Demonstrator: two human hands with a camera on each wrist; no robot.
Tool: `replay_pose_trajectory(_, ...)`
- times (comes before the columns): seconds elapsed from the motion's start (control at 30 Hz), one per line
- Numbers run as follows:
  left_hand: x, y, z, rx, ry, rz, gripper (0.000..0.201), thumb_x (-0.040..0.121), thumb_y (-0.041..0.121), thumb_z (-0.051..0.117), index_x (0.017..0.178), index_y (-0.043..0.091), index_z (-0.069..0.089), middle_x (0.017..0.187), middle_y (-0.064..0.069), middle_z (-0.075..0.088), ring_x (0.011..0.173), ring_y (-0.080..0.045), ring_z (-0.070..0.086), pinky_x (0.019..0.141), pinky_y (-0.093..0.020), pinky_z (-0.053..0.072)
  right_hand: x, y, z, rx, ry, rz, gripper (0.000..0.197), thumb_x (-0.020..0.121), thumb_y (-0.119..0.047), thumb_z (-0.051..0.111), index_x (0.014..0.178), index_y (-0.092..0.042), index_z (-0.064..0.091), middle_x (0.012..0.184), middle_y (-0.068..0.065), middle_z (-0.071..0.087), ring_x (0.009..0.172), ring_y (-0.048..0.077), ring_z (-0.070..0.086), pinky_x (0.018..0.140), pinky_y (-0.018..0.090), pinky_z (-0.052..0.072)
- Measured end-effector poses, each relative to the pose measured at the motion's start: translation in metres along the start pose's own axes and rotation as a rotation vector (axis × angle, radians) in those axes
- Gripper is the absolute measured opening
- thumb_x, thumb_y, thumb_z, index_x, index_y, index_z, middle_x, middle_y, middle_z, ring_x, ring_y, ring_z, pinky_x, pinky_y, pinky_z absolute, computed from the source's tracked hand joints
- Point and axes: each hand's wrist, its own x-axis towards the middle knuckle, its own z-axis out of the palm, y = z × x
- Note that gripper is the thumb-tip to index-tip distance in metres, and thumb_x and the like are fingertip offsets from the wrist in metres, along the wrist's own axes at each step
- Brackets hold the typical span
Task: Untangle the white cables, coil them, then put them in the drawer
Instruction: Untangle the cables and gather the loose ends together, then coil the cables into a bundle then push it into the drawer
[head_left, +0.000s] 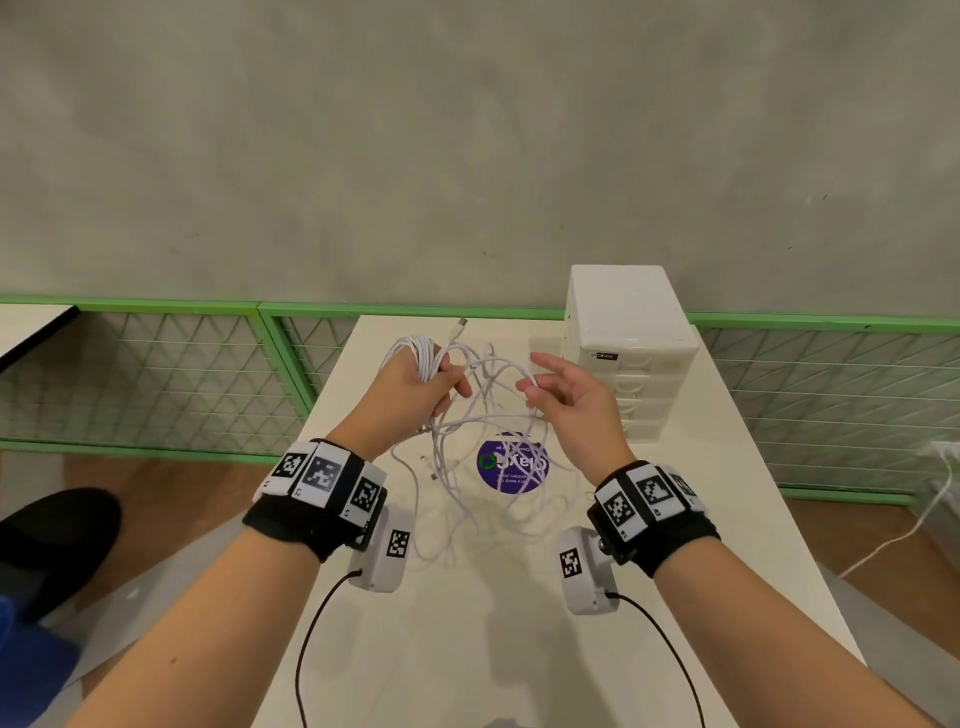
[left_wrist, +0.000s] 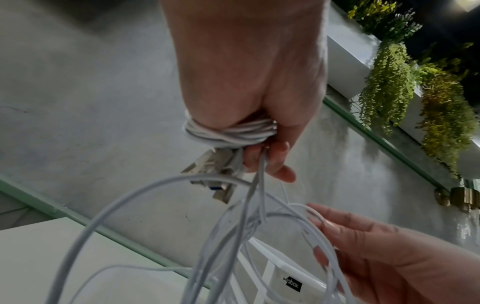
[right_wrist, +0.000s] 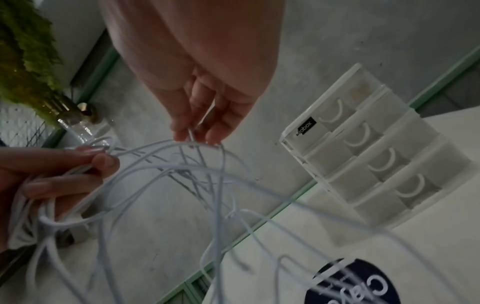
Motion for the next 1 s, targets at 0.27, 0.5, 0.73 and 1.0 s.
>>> replay_pose_trajectory(0.27,-0.004,0.005,0.003,-0.060,-0.088,0.032,0.030,0.096,0.006,0.049,0.070,0.021,0.049,0.085,-0.030,0.066,0.051,-0.022,0.035,0.049,-0.030,0.030,-0.006,0.006,0.007,-0.604,-0.128,-0.058,0.024,0.090,-0.015,0.055,0.105,-0.022,0.072,0.102,-0.001,0.072,0.087,0.011,0.064,0.079,0.025,0.049)
replay_pose_trajectory(0.5,-0.011,0.007,0.007,0.042,-0.280,-0.006,0.016,0.097,0.006,0.049,0.087,-0.006,0.050,0.051,0.007,0.061,0.042,-0.010,0.038,0.044,-0.019,0.034,-0.004,-0.006,0.011,-0.758,-0.054,-0.181,0.020,0.090,-0.019,0.056,0.098,-0.016,0.074,0.095,0.004,0.073,0.079,0.018,0.063,0.070,0.023,0.046)
replay_pose_trajectory(0.73,-0.017,0.007,0.013,0.021,-0.394,-0.010,0.018,0.093,-0.001,0.051,0.077,0.006,0.045,0.057,-0.003,0.060,0.043,-0.013,0.037,0.042,-0.019,0.032,-0.011,-0.006,0.022,-0.924,-0.268,-0.015,0.020,0.089,-0.019,0.054,0.091,-0.011,0.073,0.083,0.012,0.069,0.077,0.026,0.058,0.062,0.024,0.032)
replay_pose_trajectory(1.0,-0.016,0.017,0.020,0.053,-0.513,-0.014,0.030,0.091,-0.002,0.051,0.063,0.007,0.049,0.054,-0.004,0.051,0.039,-0.007,0.039,0.042,-0.016,0.032,-0.015,-0.003,0.022,-0.591,-0.137,-0.048,0.013,0.082,-0.004,0.062,0.087,-0.006,0.074,0.086,0.014,0.072,0.071,0.016,0.057,0.064,0.027,0.044)
